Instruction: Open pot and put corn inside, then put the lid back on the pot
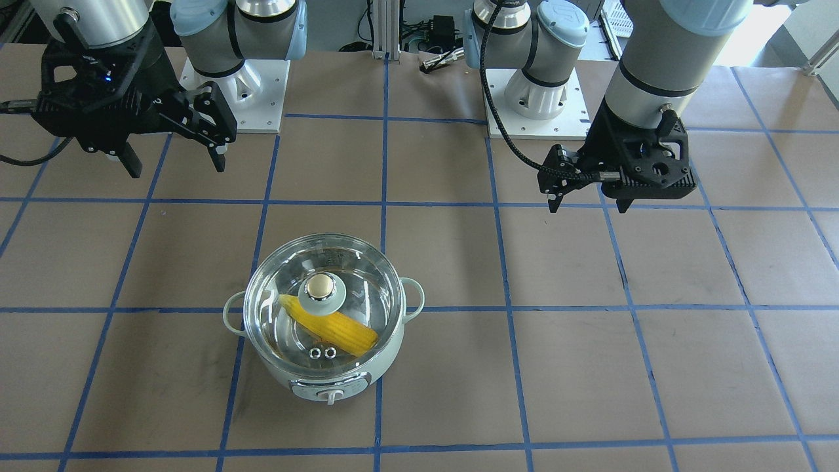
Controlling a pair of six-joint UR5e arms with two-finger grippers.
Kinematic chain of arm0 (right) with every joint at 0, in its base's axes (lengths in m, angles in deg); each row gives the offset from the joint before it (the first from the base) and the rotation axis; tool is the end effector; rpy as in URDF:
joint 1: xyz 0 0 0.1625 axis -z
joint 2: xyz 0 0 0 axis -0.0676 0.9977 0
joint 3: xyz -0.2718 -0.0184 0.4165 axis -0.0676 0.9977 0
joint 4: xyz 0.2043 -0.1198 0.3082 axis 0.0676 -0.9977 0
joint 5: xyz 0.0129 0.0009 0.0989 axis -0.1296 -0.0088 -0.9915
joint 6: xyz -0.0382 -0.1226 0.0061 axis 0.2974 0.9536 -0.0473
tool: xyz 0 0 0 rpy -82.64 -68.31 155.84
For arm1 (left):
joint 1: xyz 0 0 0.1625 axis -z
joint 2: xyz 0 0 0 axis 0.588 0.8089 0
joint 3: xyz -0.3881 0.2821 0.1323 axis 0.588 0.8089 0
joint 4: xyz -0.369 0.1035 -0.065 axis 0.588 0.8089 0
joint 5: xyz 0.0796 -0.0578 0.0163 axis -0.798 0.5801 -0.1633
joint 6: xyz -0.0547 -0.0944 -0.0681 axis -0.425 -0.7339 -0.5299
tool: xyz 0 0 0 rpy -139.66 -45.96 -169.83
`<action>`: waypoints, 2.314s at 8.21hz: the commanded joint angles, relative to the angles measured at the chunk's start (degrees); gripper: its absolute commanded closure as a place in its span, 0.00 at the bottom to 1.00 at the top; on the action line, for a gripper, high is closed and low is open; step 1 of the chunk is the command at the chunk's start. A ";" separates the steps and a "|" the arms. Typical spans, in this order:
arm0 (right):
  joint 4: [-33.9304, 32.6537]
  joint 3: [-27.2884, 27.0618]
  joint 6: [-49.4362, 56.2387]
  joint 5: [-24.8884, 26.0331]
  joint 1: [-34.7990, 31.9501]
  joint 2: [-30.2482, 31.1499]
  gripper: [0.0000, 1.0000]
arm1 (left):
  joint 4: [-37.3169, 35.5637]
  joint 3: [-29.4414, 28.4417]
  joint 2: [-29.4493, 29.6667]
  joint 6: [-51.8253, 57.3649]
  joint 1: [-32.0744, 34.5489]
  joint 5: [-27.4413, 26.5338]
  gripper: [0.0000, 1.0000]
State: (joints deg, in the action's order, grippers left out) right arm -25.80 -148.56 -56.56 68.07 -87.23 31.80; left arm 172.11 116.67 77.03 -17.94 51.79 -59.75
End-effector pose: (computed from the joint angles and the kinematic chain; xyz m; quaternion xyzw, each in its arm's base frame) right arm 0.1440 -0.4864 0.5796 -0.0531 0.9970 -0.0569 0.0030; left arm -0.1093 -0.4978 0.5158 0.0064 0.9993 -0.0304 0.0209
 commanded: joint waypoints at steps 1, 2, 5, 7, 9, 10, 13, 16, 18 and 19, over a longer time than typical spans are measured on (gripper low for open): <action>-0.03 -0.11 -0.03 0.13 -0.04 -0.02 0.00 | -0.43 0.14 -0.51 0.43 0.00 0.13 0.00; -0.03 -0.11 -0.03 0.05 -0.04 -0.02 0.00 | -0.17 0.14 -0.95 0.34 0.00 -0.65 0.00; -0.12 -0.11 -0.03 0.57 -0.04 -0.02 0.00 | 0.79 -0.38 -1.29 -0.19 0.09 -1.01 0.00; -0.21 -0.11 -0.03 0.57 -0.04 -0.02 0.00 | 0.98 -0.03 -1.30 -0.27 0.09 -0.84 0.00; -0.12 -0.11 -0.03 0.57 -0.04 -0.02 0.00 | 1.24 0.14 -1.39 -0.36 0.09 -1.01 0.00; -0.12 -0.11 -0.03 0.57 -0.04 -0.02 0.00 | 1.15 0.23 -1.39 -0.27 0.09 -1.01 0.00; -0.29 -0.19 0.58 0.66 -0.04 -0.11 0.00 | 1.15 0.14 -1.39 -0.27 0.09 -0.93 0.00; -0.21 -0.20 0.93 0.66 0.23 -0.11 0.00 | 1.24 0.14 -1.83 -0.27 0.17 -0.93 0.00; -0.38 -0.20 0.93 0.57 0.23 -0.11 0.00 | 1.24 0.14 -1.66 -0.27 0.18 -0.84 0.00; -0.38 -0.20 0.93 0.57 0.23 -0.11 0.00 | 1.24 0.14 -1.65 -0.27 0.18 -0.84 0.00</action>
State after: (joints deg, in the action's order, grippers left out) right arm -26.12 -148.75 -55.64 68.69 -87.01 31.69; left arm 173.34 116.80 75.34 -18.21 51.95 -60.64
